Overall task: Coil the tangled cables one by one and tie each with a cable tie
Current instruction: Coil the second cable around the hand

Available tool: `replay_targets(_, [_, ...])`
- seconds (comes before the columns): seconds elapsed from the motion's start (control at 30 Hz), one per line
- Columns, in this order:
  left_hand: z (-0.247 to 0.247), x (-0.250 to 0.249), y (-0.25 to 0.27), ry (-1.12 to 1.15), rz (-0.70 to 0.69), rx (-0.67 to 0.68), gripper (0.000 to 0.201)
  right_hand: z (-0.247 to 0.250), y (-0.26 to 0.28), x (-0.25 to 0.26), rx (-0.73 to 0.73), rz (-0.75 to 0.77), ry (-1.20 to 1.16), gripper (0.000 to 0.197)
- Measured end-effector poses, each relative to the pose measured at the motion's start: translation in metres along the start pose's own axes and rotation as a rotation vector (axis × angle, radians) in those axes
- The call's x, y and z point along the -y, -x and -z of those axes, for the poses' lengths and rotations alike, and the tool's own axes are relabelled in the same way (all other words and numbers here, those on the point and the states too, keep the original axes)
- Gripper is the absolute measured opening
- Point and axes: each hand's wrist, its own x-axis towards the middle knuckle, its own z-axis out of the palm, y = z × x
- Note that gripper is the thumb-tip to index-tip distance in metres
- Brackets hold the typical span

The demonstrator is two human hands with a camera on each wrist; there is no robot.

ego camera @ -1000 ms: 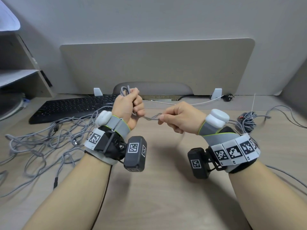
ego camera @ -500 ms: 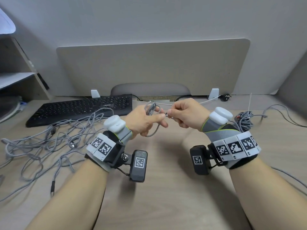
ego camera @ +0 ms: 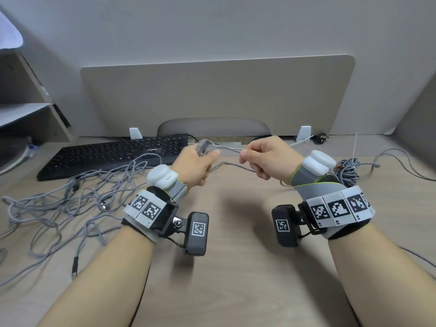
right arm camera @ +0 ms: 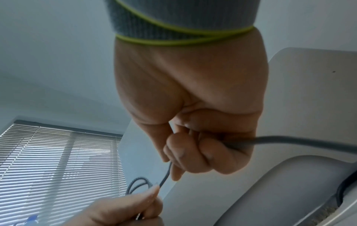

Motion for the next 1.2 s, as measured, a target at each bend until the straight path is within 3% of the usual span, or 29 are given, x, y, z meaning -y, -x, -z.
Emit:
replay_targets(0.13, [0.017,-0.001,-0.008,0.232,-0.004,-0.149,0.039,0.006,0.001,0.001,-0.037,0.021,-0.028,0.025])
replay_targets(0.33, [-0.005,0.004,0.001,0.29,0.08,-0.007,0.039,-0.006,0.002,0.006,0.022,0.062,-0.09,0.02])
replay_targets(0.53, [-0.014,0.004,0.003,0.403,0.192,0.067,0.061,-0.018,0.008,0.014,0.124,0.114,0.044,0.016])
replay_targets(0.77, [-0.01,0.002,-0.002,0.486,0.038,-0.124,0.04,-0.038,0.006,0.01,0.152,0.138,0.143,0.022])
replay_targets(0.83, [-0.004,-0.003,-0.004,0.586,0.012,-0.126,0.035,-0.036,0.005,0.009,0.133,0.126,0.143,0.027])
replay_targets(0.97, [0.014,-0.012,-0.008,0.746,-0.009,-0.153,0.048,-0.02,0.005,0.009,0.113,0.098,0.161,0.025])
replay_targets(1.03, [0.028,-0.013,-0.012,0.817,-0.023,-0.151,0.042,-0.013,0.005,0.007,0.113,0.079,0.125,0.026])
replay_targets(1.2, [0.048,-0.016,-0.011,0.76,-0.02,-0.116,0.045,-0.01,-0.001,-0.001,0.129,0.004,0.12,0.027])
